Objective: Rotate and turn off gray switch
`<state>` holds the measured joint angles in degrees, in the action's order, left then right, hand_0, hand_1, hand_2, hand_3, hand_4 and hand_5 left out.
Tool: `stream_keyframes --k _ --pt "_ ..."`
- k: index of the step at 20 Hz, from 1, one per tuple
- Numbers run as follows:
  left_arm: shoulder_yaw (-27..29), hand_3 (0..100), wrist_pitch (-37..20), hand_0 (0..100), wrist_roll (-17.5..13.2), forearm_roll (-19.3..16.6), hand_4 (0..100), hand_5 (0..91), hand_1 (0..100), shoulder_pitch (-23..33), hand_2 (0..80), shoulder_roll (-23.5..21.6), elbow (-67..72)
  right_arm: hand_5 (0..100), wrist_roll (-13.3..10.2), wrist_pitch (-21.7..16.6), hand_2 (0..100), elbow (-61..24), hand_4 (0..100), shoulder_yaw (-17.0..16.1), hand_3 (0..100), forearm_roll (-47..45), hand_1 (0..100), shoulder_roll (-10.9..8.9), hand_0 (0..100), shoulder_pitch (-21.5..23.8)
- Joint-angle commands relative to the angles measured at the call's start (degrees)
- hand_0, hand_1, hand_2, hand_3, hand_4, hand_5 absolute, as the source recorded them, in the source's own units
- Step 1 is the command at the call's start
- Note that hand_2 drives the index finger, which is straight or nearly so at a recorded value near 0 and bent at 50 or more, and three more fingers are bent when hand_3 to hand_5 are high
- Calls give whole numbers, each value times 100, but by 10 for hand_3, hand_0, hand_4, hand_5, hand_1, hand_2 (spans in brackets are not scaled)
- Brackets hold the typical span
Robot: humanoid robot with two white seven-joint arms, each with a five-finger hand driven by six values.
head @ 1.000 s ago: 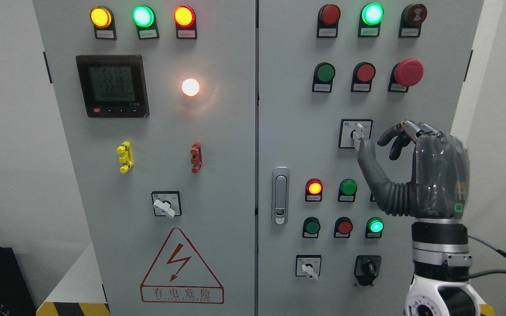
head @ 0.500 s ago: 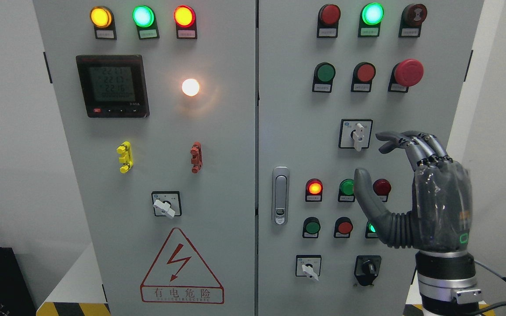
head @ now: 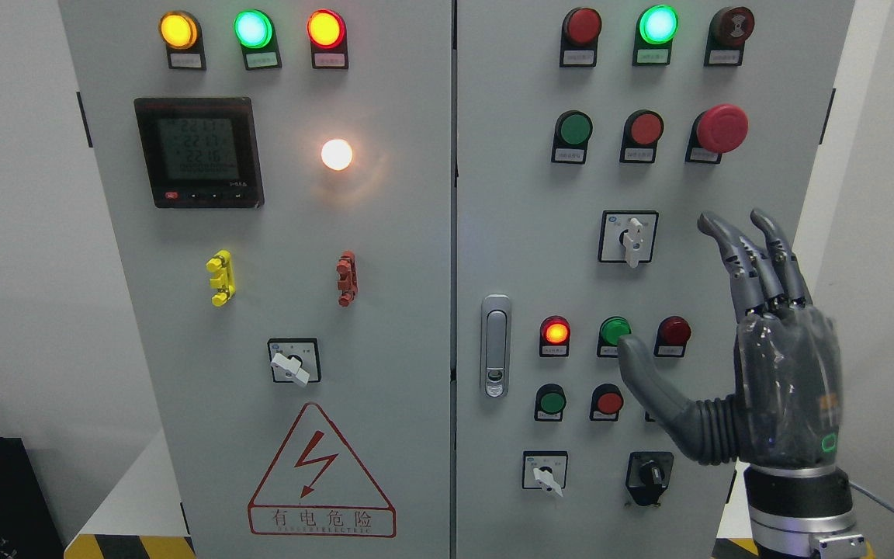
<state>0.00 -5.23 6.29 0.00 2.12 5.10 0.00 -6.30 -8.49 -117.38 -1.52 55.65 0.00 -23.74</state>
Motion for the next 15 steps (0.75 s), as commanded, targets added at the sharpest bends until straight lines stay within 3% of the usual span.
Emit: stream_keyframes --k 1,15 --pt "185 0 5 120 4 -44 0 0 389 -1 0 0 132 0 -29 -21 0 -136 0 -287 0 -2 270 -132 118 98" --pt "185 0 5 120 -5 -44 0 0 389 -1 0 0 132 0 -20 -4 0 -136 0 -287 0 -2 323 -123 127 98"
